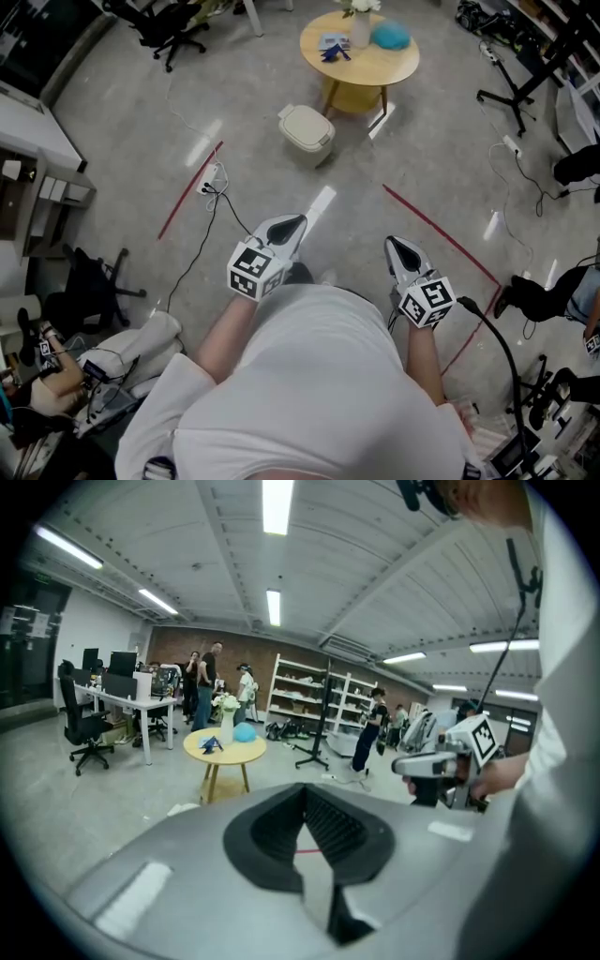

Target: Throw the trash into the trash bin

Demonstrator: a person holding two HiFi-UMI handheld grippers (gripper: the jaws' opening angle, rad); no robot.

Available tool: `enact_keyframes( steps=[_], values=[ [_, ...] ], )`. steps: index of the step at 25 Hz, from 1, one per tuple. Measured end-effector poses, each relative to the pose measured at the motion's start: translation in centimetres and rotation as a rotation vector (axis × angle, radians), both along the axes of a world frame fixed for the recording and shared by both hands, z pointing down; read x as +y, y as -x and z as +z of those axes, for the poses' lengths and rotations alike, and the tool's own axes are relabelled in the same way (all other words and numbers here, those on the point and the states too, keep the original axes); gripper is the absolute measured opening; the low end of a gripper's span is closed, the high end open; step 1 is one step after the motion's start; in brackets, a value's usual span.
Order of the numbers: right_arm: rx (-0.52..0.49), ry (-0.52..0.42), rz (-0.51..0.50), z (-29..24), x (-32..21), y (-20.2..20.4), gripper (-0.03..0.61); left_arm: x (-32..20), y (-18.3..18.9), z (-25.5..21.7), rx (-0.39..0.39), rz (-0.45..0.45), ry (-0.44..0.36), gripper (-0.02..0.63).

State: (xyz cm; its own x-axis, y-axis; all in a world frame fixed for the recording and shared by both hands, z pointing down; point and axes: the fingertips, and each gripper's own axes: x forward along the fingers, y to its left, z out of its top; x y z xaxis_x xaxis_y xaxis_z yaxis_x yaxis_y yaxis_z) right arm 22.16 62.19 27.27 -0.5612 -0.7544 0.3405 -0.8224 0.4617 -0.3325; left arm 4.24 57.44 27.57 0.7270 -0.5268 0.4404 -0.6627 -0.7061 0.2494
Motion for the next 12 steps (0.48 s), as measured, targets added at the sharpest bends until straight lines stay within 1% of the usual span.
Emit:
enact_keyframes(
  steps=[6,9,12],
  values=[
    [-0.004,0.016,0.008,0.5,-1.4,0.1,0.0,-1.9,-0.2,0.5,-0.006,0.014,0.007,0.003],
    [0.0,0.024,0.031,1.1,-2.4,-0.2,0.0,-3.5,-0.1,1.0,-0.007,0.022,0.01,0.005],
    [0.004,0.017,0.071,1.2,-4.1,-0.6,0.0,-5.7,0.2,1.0,-0.015,0.021,-0.012,0.003]
  ],
)
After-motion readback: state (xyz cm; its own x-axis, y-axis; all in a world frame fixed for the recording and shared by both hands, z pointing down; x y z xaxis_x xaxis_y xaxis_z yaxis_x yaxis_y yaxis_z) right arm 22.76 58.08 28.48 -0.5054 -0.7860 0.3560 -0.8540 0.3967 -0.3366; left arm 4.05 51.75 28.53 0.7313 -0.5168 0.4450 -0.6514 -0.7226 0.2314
